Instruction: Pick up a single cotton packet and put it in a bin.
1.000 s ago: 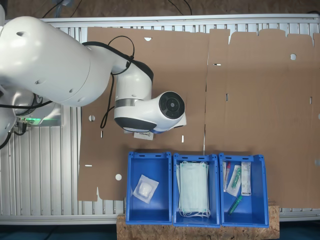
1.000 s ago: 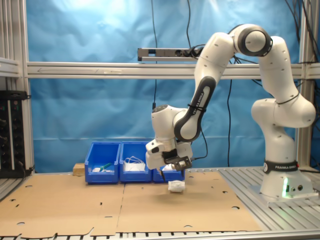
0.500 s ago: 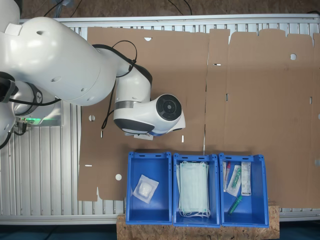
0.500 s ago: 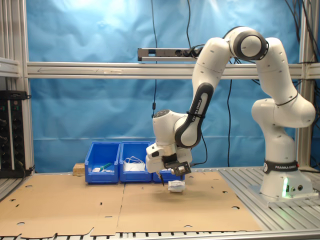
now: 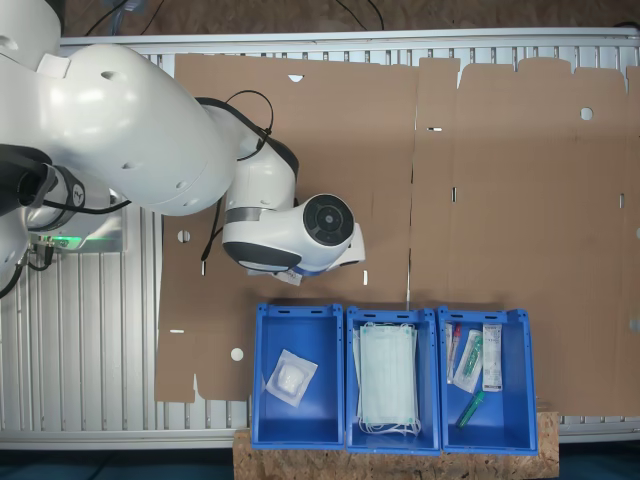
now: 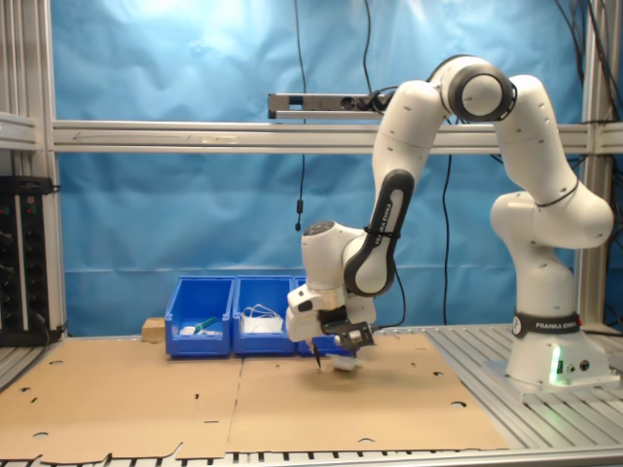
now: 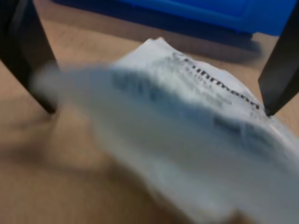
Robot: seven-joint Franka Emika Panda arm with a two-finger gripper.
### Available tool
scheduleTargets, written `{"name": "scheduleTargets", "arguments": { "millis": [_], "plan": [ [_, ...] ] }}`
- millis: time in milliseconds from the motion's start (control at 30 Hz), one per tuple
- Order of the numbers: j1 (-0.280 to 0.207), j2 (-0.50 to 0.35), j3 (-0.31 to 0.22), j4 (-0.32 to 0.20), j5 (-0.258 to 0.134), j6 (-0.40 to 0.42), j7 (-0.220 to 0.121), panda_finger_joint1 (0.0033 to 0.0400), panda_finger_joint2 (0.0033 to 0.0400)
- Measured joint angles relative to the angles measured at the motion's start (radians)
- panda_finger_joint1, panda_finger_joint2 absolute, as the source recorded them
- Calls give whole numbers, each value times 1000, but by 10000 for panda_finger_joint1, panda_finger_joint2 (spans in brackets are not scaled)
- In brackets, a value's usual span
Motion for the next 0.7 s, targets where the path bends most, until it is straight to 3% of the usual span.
{"name": "scheduleTargets", "arguments": {
  "millis": [400,700],
  "plan": [
    [-78,-10,71,-14,6,43,0,400,400],
    [-109,-17,95,-20,12,57,0,400,400]
  ]
}}
